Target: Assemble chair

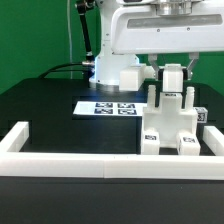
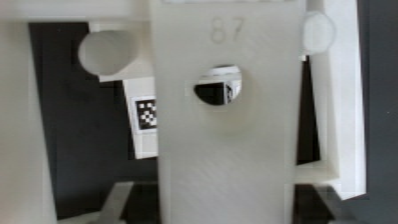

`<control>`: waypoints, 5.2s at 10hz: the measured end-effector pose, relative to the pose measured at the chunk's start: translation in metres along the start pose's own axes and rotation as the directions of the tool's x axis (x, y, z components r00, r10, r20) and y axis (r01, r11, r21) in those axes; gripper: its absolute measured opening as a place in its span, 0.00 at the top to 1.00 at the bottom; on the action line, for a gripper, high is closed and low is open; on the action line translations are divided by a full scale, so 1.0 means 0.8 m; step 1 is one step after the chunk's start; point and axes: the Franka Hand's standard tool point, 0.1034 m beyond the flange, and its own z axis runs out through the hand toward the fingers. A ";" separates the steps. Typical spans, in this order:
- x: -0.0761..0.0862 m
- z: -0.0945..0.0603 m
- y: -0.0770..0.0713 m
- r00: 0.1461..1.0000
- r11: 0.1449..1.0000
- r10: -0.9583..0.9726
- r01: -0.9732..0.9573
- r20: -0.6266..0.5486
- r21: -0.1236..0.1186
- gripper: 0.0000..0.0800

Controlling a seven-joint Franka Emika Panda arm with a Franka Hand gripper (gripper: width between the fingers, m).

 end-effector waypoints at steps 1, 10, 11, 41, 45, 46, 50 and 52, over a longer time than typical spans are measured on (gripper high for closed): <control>-0.001 0.001 -0.001 1.000 1.000 0.002 -0.002 0.001 -0.002 0.64; -0.006 0.007 -0.036 1.000 1.000 -0.006 0.006 0.001 -0.003 0.64; -0.007 0.008 -0.038 1.000 1.000 -0.007 0.007 0.002 -0.003 0.64; -0.004 0.010 -0.035 0.999 0.999 -0.054 0.054 0.001 -0.005 0.64; -0.003 -0.004 -0.038 0.998 0.999 -0.054 0.054 -0.013 0.004 0.64; -0.004 0.000 -0.039 0.998 0.998 -0.056 0.056 -0.023 0.003 0.64; -0.007 0.008 -0.041 0.998 0.998 -0.062 0.062 -0.031 -0.001 0.64; -0.007 0.008 -0.041 0.998 0.998 -0.062 0.062 -0.031 -0.001 0.64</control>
Offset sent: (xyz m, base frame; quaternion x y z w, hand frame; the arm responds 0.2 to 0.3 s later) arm 0.0113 0.0253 0.0046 -0.0192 -0.0057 0.0091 0.9998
